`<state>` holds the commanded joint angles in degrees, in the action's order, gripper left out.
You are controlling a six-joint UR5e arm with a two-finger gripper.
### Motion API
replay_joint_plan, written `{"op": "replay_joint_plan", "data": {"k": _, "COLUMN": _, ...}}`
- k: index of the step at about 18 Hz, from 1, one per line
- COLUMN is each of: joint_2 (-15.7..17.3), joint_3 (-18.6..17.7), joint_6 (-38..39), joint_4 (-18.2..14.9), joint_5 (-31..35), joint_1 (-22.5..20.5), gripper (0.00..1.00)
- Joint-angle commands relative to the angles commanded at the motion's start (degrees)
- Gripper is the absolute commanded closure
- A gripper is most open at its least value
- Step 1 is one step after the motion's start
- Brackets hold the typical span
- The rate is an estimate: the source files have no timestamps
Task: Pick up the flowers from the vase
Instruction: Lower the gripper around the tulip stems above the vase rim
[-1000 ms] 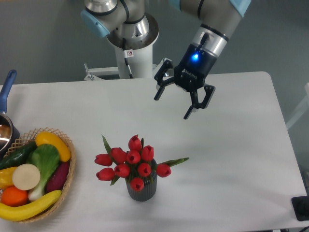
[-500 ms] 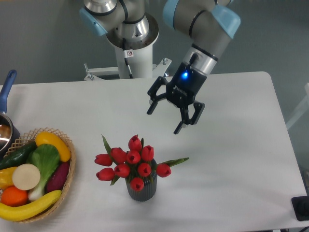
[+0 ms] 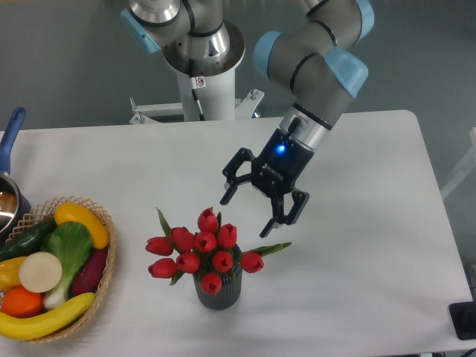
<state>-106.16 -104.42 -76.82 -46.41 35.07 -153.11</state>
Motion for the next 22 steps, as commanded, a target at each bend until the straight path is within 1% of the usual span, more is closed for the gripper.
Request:
{"op": "replay_joint_plan", "data": {"k": 5, "joint_2": -2.1, "joint_3": 2.3, "joint_6": 1.0, "joint_4": 0.3, "joint_5": 0.0, "joint_1": 1.1, "gripper": 0.00}}
{"op": "replay_joint_plan", "data": {"k": 8, "joint_2": -2.9, "joint_3": 3.0, "joint_6": 1.1, "joint_4": 0.4, "joint_5": 0.0, "joint_1": 1.8, "gripper": 0.00}}
{"op": "replay_joint_plan", "data": {"k": 14, "joint_2": -3.6, "joint_3": 3.0, "joint_6": 1.1, "joint_4": 1.2, "joint_5": 0.0, "joint_1": 3.0, "gripper": 0.00}}
{"op": "replay_joint_plan", "data": {"k": 20, "joint_2": -3.8, "joint_3": 2.9, "joint_6": 0.9, "joint_4": 1.3, "joint_5": 0.0, "joint_1": 3.3, "gripper": 0.00}}
{"op": "replay_joint_plan", "data": {"k": 22, "joint_2": -4.0, "joint_3": 3.0, "joint_6": 0.8, "joint_4": 1.3, "joint_5": 0.0, "joint_1": 4.0, "gripper": 0.00}}
